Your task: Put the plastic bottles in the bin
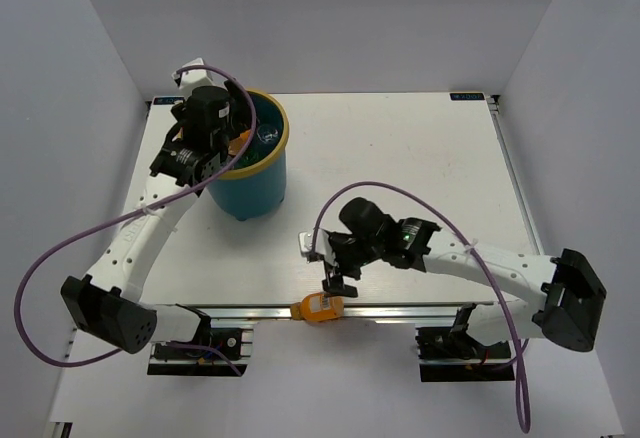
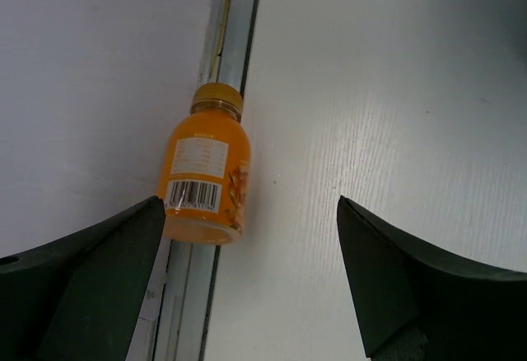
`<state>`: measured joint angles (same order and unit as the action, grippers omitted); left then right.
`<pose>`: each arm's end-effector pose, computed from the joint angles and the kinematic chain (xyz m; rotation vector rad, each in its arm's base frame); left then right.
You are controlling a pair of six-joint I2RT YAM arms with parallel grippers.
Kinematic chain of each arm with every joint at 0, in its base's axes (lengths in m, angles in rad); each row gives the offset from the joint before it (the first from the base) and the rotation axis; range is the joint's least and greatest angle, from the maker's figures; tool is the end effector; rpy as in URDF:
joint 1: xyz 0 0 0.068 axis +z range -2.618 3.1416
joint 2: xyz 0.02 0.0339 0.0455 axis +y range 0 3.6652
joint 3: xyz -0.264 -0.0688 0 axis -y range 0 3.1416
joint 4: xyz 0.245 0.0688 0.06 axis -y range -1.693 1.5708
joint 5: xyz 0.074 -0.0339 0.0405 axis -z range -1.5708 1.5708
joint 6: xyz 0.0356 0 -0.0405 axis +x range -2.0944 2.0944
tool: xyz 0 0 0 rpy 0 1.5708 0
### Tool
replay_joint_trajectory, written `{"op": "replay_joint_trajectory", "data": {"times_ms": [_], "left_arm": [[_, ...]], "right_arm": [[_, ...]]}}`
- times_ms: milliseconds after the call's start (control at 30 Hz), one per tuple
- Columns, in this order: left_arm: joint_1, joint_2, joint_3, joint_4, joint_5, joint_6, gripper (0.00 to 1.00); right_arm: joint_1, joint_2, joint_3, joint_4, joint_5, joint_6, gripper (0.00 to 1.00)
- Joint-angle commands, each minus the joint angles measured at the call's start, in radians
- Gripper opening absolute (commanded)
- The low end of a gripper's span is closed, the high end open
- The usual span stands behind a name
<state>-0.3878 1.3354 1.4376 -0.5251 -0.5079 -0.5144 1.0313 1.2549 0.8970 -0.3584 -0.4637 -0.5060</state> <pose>0.2767 -0.0943 0.4118 -0.4412 1.8878 -0.0923 0.1242 0.2384 0.2653 -1.7850 1.4885 0.8001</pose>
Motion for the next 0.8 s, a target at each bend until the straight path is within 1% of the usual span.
{"op": "replay_joint_trajectory", "data": {"times_ms": [0,67,100,133,200,267,300,367,400,500,600,633,667,700,767], "left_arm": [[0.007,-0.054,0.065,0.010,0.011,0.045,0.98],[0.010,-0.044,0.113,-0.019,0.000,0.069,0.98],[0.013,-0.039,0.165,-0.032,-0.013,0.076,0.98],[0.017,-0.035,0.188,-0.051,-0.042,0.089,0.98],[0.033,-0.036,0.220,-0.065,-0.058,0.108,0.98],[0.050,-0.048,0.239,-0.075,-0.067,0.157,0.98],[0.082,-0.067,0.234,-0.075,-0.076,0.168,0.98],[0.137,-0.085,0.205,-0.090,-0.101,0.143,0.98],[0.205,-0.108,0.193,-0.102,-0.089,0.133,0.98],[0.295,-0.181,0.089,-0.113,-0.069,0.094,0.98],[0.337,-0.241,-0.026,-0.127,-0.124,0.027,0.98],[0.349,-0.248,-0.045,-0.142,-0.127,-0.022,0.98],[0.360,-0.254,-0.080,-0.151,-0.118,-0.035,0.98],[0.366,-0.258,-0.097,-0.174,-0.112,-0.053,0.98],[0.366,-0.278,-0.121,-0.220,-0.118,-0.142,0.98]], "right_arm": [[0.081,0.050,0.078,-0.056,0.085,-0.002,0.89],[0.107,0.076,0.095,-0.060,0.108,0.014,0.89],[0.125,0.109,0.100,-0.071,0.134,0.021,0.89],[0.131,0.127,0.118,-0.082,0.143,0.032,0.89],[0.144,0.190,0.140,-0.108,0.171,0.053,0.89],[0.147,0.221,0.140,-0.120,0.169,0.054,0.89],[0.147,0.242,0.131,-0.113,0.133,0.040,0.89],[0.148,0.282,0.129,-0.077,0.125,0.049,0.89],[0.150,0.297,0.135,-0.088,0.125,0.050,0.90],[0.151,0.331,0.119,-0.096,0.138,0.072,0.89],[0.153,0.356,0.076,-0.067,0.108,0.101,0.89],[0.153,0.360,0.068,-0.062,0.108,0.104,0.89],[0.153,0.371,0.062,-0.062,0.112,0.109,0.89],[0.153,0.374,0.053,-0.070,0.126,0.116,0.88],[0.153,0.367,0.039,-0.068,0.125,0.121,0.86]]}}
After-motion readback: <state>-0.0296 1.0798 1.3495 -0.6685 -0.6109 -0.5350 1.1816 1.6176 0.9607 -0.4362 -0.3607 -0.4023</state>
